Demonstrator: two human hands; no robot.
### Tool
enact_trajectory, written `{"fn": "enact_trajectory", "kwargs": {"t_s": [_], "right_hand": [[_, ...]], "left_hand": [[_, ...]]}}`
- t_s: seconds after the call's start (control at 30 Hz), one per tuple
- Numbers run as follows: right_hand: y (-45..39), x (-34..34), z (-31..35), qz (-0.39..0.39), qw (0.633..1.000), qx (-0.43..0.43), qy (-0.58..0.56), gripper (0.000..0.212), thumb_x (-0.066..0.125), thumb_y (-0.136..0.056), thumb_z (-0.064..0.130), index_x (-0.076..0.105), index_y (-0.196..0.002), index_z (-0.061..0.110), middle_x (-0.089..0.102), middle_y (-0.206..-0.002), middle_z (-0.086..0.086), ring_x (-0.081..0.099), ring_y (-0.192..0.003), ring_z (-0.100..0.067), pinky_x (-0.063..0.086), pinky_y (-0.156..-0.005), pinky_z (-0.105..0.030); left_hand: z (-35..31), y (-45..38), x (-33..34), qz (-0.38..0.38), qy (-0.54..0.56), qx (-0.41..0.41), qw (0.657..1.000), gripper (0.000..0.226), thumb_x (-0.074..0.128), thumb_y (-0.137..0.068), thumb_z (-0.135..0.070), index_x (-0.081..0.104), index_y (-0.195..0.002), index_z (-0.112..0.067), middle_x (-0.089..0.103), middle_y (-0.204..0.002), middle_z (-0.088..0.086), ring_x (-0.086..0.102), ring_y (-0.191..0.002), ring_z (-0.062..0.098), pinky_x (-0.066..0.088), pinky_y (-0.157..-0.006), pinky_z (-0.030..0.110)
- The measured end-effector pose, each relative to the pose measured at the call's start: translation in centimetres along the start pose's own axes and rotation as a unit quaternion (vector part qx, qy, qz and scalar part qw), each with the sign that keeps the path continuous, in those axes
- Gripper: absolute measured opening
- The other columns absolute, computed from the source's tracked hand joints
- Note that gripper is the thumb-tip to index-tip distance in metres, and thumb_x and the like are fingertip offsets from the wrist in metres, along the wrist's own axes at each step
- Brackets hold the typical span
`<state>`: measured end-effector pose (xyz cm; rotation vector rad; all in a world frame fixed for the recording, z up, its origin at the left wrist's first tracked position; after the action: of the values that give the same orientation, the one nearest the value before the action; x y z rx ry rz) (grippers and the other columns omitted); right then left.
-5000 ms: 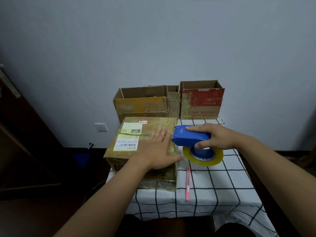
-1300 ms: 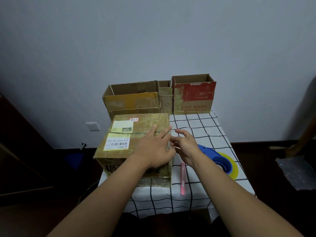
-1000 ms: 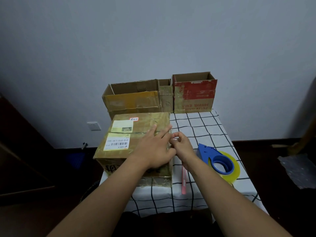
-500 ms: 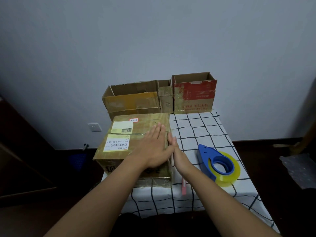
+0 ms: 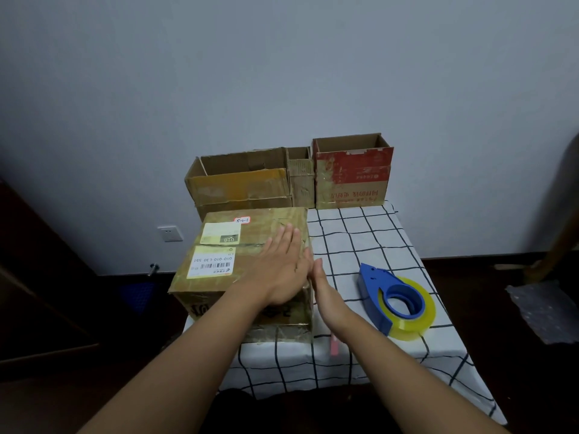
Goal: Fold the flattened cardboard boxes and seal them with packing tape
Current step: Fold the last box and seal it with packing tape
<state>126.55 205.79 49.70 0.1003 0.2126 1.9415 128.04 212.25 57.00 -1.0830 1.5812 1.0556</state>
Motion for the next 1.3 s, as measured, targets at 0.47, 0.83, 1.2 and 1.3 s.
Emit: {"fn": "enact_trajectory", "kwargs": {"t_s": [0.47, 0.83, 1.2, 1.3], "right_hand": [[-0.9, -1.0, 2.2, -0.018, 0.997, -0.028, 0.071, 0.046, 0.020, -0.107, 0.045, 0.033, -0.149, 0.032, 0.037, -0.146, 0.021, 0.034, -0.133, 0.009, 0.022, -0.094, 0.003], [-7.8, -4.9, 6.9, -0.095, 0.993, 0.015, 0.067, 0.077, 0.052, -0.095, 0.031, 0.008, -0.158, 0.030, 0.019, -0.163, 0.002, 0.030, -0.144, -0.026, 0.032, -0.103, -0.040], [-5.3, -3.9, 9.3, -0.118, 0.989, -0.055, 0.069, 0.087, 0.074, -0.077, 0.044, 0.031, -0.152, 0.029, 0.039, -0.147, 0.004, 0.047, -0.128, -0.023, 0.044, -0.105, -0.046], [-1.6, -3.7, 9.5, -0.153, 0.982, -0.075, 0.080, 0.081, 0.071, -0.063, 0.064, 0.043, -0.131, 0.028, 0.046, -0.133, 0.002, 0.052, -0.119, -0.021, 0.048, -0.100, -0.045]], "left_hand": [[0.4, 0.1, -0.5, -0.027, -0.005, 0.002, 1.000, 0.062, 0.009, -0.104, -0.043, -0.011, -0.155, -0.013, -0.019, -0.162, 0.004, -0.019, -0.148, 0.013, -0.008, -0.122, 0.034], [1.5, 8.6, -3.5, -0.356, 0.018, -0.152, 0.922, 0.049, 0.047, -0.086, -0.051, 0.057, -0.123, -0.020, 0.055, -0.121, 0.005, 0.049, -0.109, 0.024, 0.044, -0.088, 0.040], [5.2, 13.9, 1.2, -0.323, 0.460, -0.250, 0.789, 0.077, 0.046, -0.094, -0.053, 0.004, -0.155, -0.035, 0.009, -0.145, -0.009, 0.041, -0.120, 0.020, 0.037, -0.086, 0.031], [6.6, 14.8, -1.1, -0.365, 0.456, -0.225, 0.780, 0.070, 0.053, -0.091, -0.047, 0.021, -0.152, -0.032, 0.013, -0.140, -0.010, 0.044, -0.119, 0.021, 0.041, -0.089, 0.031]]}}
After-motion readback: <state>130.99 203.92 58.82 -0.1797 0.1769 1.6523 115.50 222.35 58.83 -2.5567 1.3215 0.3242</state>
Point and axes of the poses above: each hand's wrist, its own y-axis away from the middle knuckle, its own x-axis out of the palm, z = x × y, the point moved 10 cm from there along -y, towards the middle knuckle
